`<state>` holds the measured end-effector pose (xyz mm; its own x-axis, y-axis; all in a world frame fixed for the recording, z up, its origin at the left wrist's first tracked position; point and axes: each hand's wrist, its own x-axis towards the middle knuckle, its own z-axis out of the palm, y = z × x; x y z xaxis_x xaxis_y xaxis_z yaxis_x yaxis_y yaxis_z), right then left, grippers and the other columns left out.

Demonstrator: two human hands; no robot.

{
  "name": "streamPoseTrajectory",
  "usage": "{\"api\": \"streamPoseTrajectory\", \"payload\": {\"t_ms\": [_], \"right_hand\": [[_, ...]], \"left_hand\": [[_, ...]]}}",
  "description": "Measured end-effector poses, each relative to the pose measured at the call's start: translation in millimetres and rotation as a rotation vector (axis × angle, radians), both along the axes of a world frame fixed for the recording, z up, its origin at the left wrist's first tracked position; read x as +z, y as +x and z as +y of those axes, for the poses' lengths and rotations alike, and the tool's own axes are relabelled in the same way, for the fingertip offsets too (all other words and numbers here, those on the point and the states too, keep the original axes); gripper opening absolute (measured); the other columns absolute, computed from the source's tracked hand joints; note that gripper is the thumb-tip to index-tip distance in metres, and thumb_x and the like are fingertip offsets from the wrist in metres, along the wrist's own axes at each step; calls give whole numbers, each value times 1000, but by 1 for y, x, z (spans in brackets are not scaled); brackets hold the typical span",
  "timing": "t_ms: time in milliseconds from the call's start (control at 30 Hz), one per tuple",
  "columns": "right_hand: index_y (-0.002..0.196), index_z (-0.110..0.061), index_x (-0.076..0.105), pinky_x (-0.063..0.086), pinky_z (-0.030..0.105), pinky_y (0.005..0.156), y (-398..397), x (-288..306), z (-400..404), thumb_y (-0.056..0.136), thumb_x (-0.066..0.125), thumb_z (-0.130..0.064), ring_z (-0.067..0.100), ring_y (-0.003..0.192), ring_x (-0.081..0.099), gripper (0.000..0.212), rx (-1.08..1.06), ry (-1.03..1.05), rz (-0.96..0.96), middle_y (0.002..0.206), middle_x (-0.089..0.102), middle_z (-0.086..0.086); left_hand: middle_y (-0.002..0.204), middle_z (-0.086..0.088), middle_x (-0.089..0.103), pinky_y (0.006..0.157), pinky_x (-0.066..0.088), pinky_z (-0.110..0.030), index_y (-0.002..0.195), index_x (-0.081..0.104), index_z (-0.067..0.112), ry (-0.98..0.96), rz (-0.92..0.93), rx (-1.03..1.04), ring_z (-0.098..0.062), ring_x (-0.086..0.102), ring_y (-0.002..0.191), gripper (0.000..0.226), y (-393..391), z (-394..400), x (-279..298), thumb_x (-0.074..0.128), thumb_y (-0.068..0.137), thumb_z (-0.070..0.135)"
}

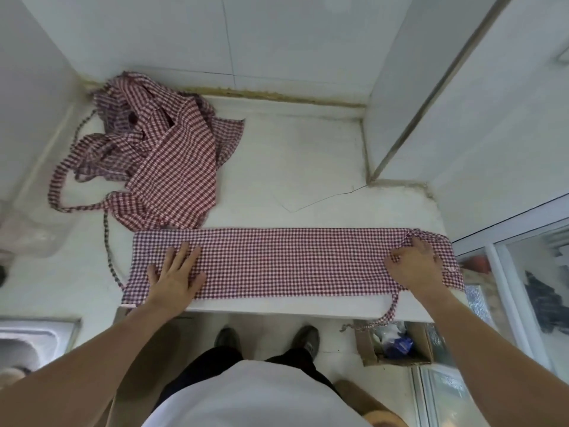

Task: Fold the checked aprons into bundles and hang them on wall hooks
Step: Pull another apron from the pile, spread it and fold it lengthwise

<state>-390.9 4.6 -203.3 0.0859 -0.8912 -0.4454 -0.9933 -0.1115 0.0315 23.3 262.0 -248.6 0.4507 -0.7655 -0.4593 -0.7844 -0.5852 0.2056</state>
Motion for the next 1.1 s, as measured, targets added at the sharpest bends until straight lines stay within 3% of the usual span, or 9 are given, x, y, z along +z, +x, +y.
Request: {"api": "streamPoseTrajectory", "payload": {"t_ms": [67, 167, 300, 400, 633, 800, 933, 1033, 1100], "right_hand": [[126, -18, 63, 19, 57, 118, 27, 0, 10, 89, 60, -38, 36, 148, 15, 42, 78, -28, 72, 160, 22, 16], [136, -13, 53, 28, 50, 117, 74, -2, 25, 84, 69, -23, 32, 144, 26, 55, 245, -87, -117, 155, 31, 15], [154, -22, 30, 23, 46, 121, 136, -3, 30, 73, 84, -17, 24, 149, 21, 97, 385, 145, -308, 161, 23, 5], [155, -26, 24, 24, 47, 120, 163, -6, 24, 68, 86, -13, 23, 145, 27, 108, 403, 213, -200, 157, 27, 3], [121, -21, 57, 34, 43, 105, 181, -1, 12, 61, 90, -40, 21, 116, 51, 71, 525, 144, 151, 115, 56, -1], [106, -15, 63, 47, 31, 81, 179, 1, 16, 62, 90, -33, 20, 100, 64, 54, 506, 122, 94, 105, 65, -1], [92, -14, 62, 42, 28, 69, 162, 0, 32, 76, 83, -32, 20, 88, 63, 32, 480, 6, -10, 88, 60, -1], [78, -12, 64, 44, 31, 57, 138, -12, 56, 66, 82, -5, 21, 72, 58, 23, 639, -213, -64, 76, 58, 2], [69, -9, 63, 47, 34, 49, 120, -28, 76, 45, 78, 10, 24, 62, 57, 34, 706, -284, -129, 68, 57, 5]], "left_hand": [[165, 5, 7, 119, 5, -57, 156, 19, 31, -4, -2, -13, -23, 4, 152, 65, 10, -5, 6, 43, 99, 51], [154, -3, 33, 118, 21, -53, 145, 41, 24, -63, -42, -25, -27, 27, 142, 55, 24, -22, 20, 58, 94, 34], [146, -5, 34, 118, 22, -47, 146, 37, 22, -56, -178, -211, -27, 29, 136, 66, 47, -40, 29, 67, 87, 21], [146, -3, 36, 118, 19, -47, 147, 32, 23, 19, -199, -290, -25, 31, 137, 75, 65, -52, 33, 72, 84, 27], [137, -3, 46, 114, 27, -47, 136, 39, 23, 159, -201, -387, -24, 41, 131, 79, 92, -68, 39, 81, 73, 44], [123, 0, 63, 101, 47, -36, 127, 53, 22, 172, -164, -451, -20, 61, 112, 56, 86, -71, 44, 78, 80, 38], [112, 0, 66, 90, 54, -33, 113, 60, 21, 82, -217, -480, -19, 64, 99, 24, 83, -55, 45, 65, 91, 28], [112, 0, 67, 91, 53, -31, 113, 64, 24, 8, -223, -496, -18, 64, 99, 23, 79, -33, 43, 51, 96, 15], [95, -2, 72, 80, 56, -35, 103, 72, 19, -118, -220, -549, -22, 68, 86, 24, 76, -15, 34, 70, 84, 5]]}}
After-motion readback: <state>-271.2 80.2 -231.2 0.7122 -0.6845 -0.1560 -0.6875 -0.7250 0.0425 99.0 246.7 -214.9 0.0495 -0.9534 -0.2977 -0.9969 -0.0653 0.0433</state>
